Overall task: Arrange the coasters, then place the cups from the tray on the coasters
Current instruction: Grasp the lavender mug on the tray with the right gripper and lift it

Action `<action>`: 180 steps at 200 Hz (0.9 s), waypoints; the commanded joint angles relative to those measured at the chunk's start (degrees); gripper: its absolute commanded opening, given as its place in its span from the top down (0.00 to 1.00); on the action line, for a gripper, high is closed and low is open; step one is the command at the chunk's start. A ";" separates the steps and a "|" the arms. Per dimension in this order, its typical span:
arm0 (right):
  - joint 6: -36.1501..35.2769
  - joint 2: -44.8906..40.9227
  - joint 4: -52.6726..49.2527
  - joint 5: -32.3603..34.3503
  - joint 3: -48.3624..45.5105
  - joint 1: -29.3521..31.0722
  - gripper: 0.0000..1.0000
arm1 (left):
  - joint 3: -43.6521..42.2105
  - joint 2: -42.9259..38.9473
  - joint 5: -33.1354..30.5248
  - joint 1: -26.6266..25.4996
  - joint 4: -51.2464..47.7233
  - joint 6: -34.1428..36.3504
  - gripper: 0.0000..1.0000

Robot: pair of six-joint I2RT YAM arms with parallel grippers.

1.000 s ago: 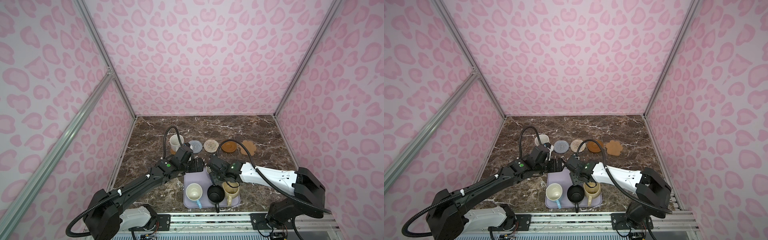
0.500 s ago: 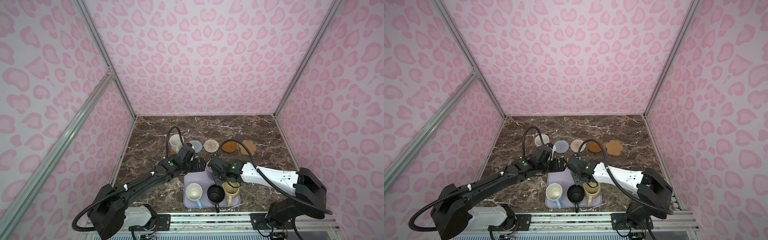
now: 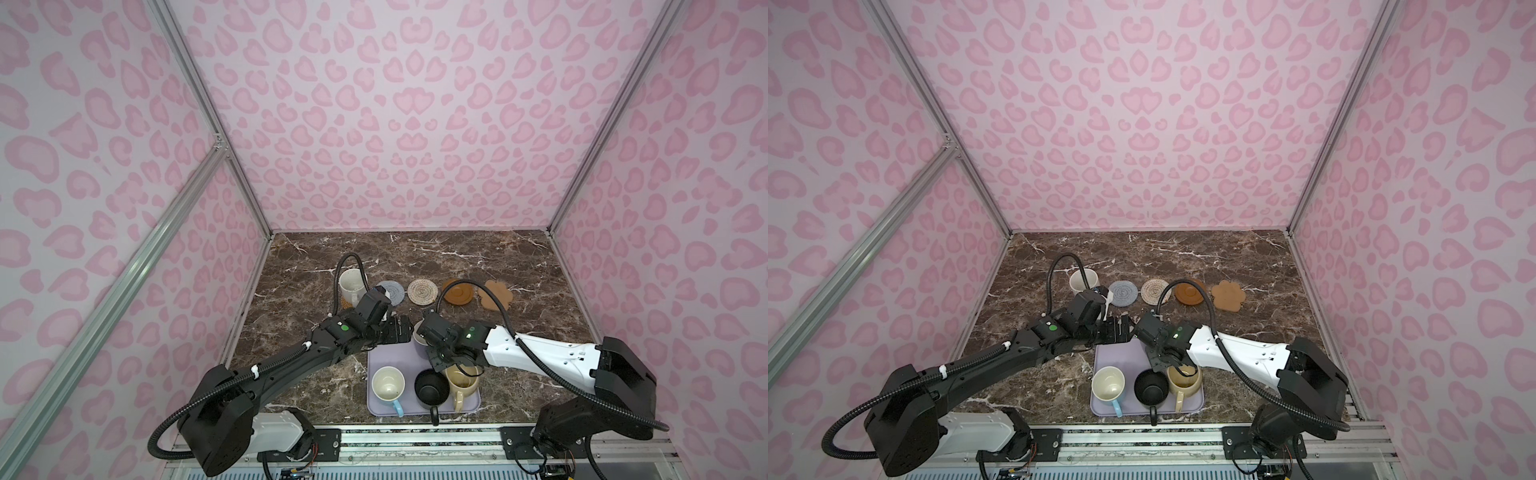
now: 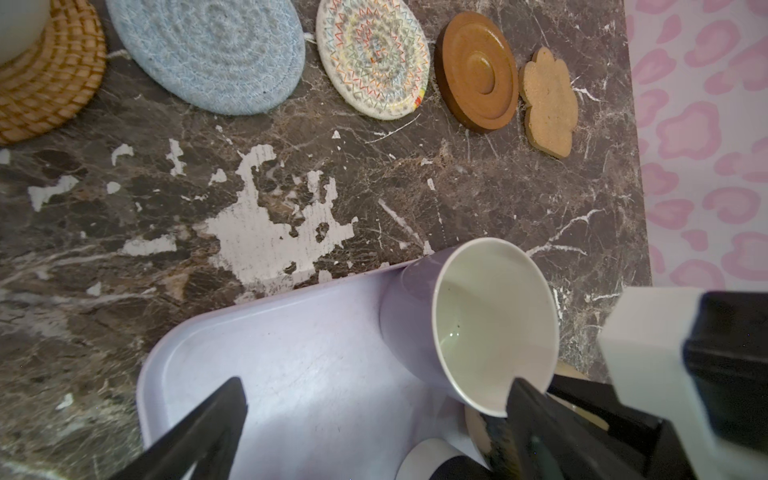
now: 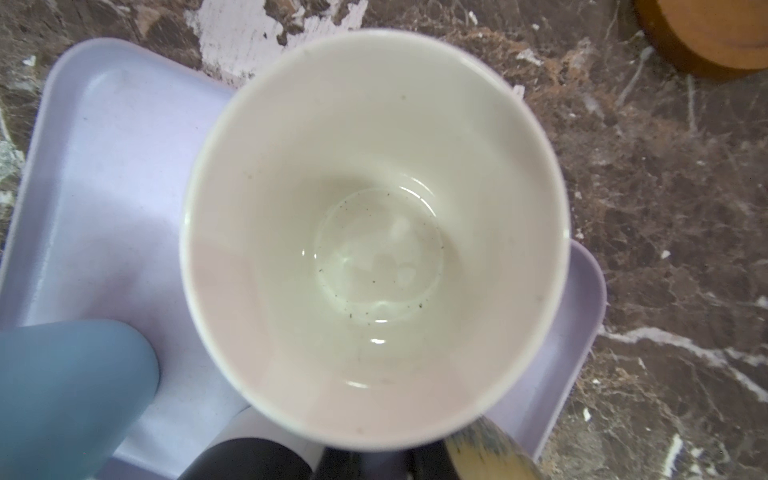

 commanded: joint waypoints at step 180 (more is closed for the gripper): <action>0.92 -8.72 5.17 8.55 -2.78 0.44 1.00 | -1.45 -6.77 6.83 0.01 6.53 -4.73 0.03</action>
